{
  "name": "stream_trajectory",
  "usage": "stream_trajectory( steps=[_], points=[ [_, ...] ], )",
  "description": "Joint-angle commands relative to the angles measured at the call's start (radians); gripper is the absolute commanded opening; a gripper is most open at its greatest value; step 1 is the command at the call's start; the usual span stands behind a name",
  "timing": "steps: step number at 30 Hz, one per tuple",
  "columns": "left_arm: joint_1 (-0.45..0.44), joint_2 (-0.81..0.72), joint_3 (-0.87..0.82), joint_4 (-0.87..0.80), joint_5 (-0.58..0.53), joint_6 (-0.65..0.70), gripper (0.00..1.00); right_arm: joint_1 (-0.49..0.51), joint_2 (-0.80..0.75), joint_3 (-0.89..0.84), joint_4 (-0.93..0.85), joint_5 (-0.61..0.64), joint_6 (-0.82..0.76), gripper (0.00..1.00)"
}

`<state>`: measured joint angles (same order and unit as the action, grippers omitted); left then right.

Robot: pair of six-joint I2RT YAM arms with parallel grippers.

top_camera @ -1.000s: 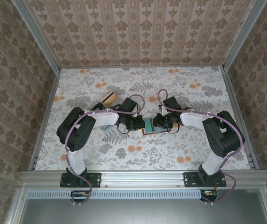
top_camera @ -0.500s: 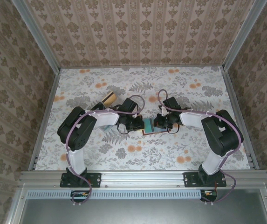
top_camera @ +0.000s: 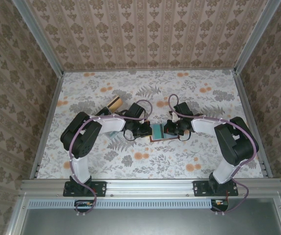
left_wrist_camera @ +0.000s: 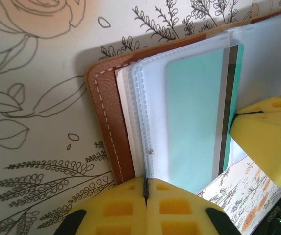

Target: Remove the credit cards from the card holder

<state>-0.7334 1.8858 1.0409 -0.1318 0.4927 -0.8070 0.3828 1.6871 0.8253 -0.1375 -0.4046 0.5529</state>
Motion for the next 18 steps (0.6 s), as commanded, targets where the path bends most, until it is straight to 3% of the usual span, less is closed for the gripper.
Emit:
stream_trajectory(
  steps=[1,5,8,11,15,18],
  points=[
    [-0.008,0.030,-0.004,-0.043,-0.013,0.023,0.03,-0.004,-0.017,-0.014,-0.020,0.010,-0.007,0.00],
    [-0.010,0.033,-0.002,-0.046,-0.009,0.028,0.03,-0.004,0.011,-0.010,0.007,-0.022,-0.001,0.20],
    [-0.012,0.039,0.004,-0.046,-0.005,0.032,0.02,-0.003,0.041,-0.003,0.031,-0.046,0.012,0.21],
    [-0.012,0.039,0.008,-0.047,-0.003,0.033,0.02,-0.004,0.057,-0.002,0.049,-0.054,0.024,0.19],
    [-0.013,0.038,0.007,-0.049,-0.005,0.033,0.02,-0.005,0.049,-0.003,0.037,-0.033,0.019,0.03],
    [-0.013,0.038,0.008,-0.054,-0.008,0.036,0.02,-0.028,0.024,-0.014,0.024,-0.014,0.008,0.01]
  ],
)
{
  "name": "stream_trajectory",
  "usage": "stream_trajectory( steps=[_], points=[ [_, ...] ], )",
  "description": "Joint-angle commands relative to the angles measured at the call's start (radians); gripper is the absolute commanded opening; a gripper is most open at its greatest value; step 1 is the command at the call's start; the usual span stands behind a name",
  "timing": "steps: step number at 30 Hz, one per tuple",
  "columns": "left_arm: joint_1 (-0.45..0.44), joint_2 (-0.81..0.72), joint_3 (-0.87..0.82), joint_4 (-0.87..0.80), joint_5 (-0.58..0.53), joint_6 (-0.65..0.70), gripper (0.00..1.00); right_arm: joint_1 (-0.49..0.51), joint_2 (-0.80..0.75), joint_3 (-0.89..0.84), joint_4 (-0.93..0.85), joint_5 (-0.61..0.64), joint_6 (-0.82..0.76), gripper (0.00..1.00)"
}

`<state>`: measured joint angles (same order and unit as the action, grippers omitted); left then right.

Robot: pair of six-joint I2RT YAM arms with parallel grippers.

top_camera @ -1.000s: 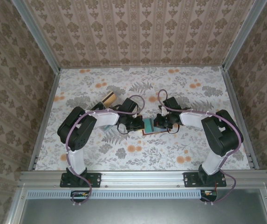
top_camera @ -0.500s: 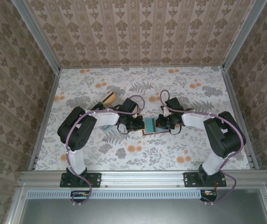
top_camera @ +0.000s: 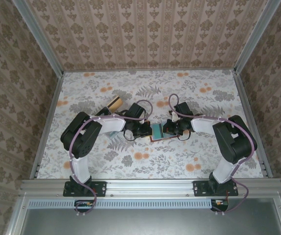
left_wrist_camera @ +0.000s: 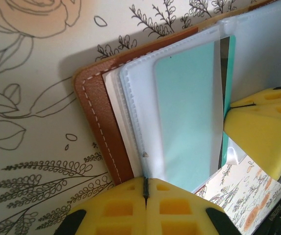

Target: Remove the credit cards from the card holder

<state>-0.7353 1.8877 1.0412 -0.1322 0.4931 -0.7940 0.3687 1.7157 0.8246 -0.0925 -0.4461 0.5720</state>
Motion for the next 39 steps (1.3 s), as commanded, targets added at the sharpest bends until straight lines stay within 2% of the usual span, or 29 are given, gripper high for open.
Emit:
stream_trajectory(
  steps=[1,13,19,20,22,27,39],
  points=[
    [-0.012,0.036,0.007,-0.055,-0.008,0.023,0.02,-0.025,-0.012,-0.016,-0.026,0.027,-0.017,0.01],
    [-0.003,0.031,0.003,-0.060,-0.007,0.034,0.02,-0.126,-0.088,-0.018,-0.113,0.027,-0.098,0.00],
    [0.001,0.028,0.005,-0.063,-0.005,0.040,0.02,-0.142,-0.115,-0.023,-0.106,-0.010,-0.099,0.00],
    [0.001,0.027,0.006,-0.064,-0.004,0.040,0.01,-0.142,-0.113,-0.027,-0.090,-0.034,-0.094,0.04],
    [0.001,0.031,0.008,-0.064,-0.004,0.041,0.01,-0.136,-0.105,-0.031,-0.063,-0.073,-0.082,0.06],
    [0.002,0.034,0.010,-0.068,-0.005,0.043,0.01,-0.086,-0.087,-0.010,-0.051,-0.076,-0.084,0.16],
    [0.002,0.034,0.012,-0.069,-0.003,0.043,0.02,-0.030,0.031,0.064,-0.064,-0.030,-0.095,0.24]
  ],
)
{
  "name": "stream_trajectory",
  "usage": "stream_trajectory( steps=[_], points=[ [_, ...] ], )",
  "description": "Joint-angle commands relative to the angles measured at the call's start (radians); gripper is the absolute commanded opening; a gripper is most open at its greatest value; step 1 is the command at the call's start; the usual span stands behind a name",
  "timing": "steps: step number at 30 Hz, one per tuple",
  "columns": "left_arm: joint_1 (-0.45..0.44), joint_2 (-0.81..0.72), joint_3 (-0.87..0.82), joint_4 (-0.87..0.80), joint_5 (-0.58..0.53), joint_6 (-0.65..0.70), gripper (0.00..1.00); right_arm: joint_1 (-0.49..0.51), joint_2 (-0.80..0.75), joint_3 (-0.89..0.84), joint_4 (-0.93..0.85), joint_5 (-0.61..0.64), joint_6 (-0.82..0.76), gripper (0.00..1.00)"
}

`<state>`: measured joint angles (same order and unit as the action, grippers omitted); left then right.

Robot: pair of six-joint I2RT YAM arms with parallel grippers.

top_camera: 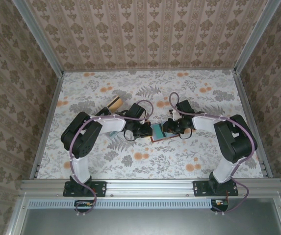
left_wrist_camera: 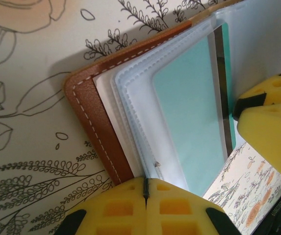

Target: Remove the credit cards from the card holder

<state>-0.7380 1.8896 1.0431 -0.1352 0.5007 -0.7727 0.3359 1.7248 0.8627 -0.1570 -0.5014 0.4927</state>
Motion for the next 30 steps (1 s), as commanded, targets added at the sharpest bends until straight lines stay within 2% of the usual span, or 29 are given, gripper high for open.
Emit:
stream_trajectory(
  steps=[1,13,20,27,30],
  points=[
    [0.003,0.034,0.010,-0.065,-0.011,0.020,0.02,0.003,0.024,0.025,0.001,0.029,-0.016,0.24],
    [0.004,0.037,0.013,-0.066,-0.007,0.024,0.02,0.003,0.008,0.037,-0.033,0.079,-0.048,0.26],
    [0.003,0.043,0.019,-0.063,-0.005,0.023,0.02,0.002,0.055,0.024,0.039,-0.057,-0.018,0.23],
    [0.003,0.039,0.018,-0.066,-0.005,0.024,0.02,-0.017,0.054,-0.017,0.101,-0.078,0.019,0.11],
    [0.003,0.039,0.016,-0.067,-0.005,0.024,0.02,-0.030,0.041,-0.028,0.100,-0.078,0.014,0.01]
  ],
)
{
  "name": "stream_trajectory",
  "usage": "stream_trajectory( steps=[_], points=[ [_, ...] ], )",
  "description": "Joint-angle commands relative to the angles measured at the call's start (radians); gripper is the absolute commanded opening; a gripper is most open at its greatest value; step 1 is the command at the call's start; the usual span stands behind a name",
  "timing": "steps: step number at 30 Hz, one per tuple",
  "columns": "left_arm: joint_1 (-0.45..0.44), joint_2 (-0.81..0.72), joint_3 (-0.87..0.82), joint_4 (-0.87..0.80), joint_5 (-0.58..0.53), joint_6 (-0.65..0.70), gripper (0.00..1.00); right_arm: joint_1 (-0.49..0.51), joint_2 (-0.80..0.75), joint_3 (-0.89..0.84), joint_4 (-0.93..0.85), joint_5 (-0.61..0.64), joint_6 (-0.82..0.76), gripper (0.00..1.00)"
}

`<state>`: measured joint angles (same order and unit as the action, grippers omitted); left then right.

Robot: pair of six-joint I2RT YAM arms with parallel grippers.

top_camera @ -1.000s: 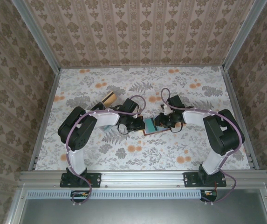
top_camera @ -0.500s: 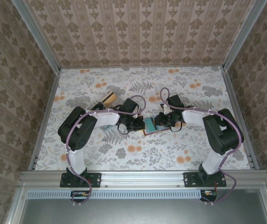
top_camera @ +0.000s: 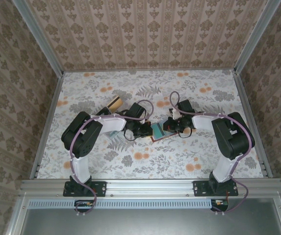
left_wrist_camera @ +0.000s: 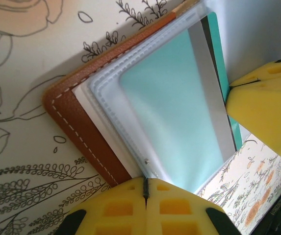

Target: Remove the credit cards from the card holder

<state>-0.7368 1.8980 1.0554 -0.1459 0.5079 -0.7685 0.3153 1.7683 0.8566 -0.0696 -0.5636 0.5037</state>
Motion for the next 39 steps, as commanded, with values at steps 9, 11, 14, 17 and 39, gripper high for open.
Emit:
stream_trajectory(
  steps=[9,11,14,17,39],
  points=[
    [0.002,0.030,-0.001,-0.055,-0.012,0.022,0.02,-0.020,-0.052,-0.037,-0.002,0.015,-0.013,0.00],
    [0.003,0.030,-0.002,-0.056,-0.012,0.021,0.01,-0.024,-0.071,-0.041,-0.006,0.028,-0.017,0.00],
    [0.004,0.030,-0.004,-0.056,-0.011,0.024,0.01,-0.027,-0.094,-0.041,-0.023,0.042,-0.036,0.00],
    [0.005,0.029,-0.006,-0.056,-0.011,0.023,0.01,-0.026,-0.104,-0.036,-0.046,0.055,-0.060,0.00],
    [0.008,0.020,0.004,-0.055,-0.003,0.028,0.02,-0.127,-0.253,-0.073,-0.100,0.093,-0.057,0.00]
  ],
)
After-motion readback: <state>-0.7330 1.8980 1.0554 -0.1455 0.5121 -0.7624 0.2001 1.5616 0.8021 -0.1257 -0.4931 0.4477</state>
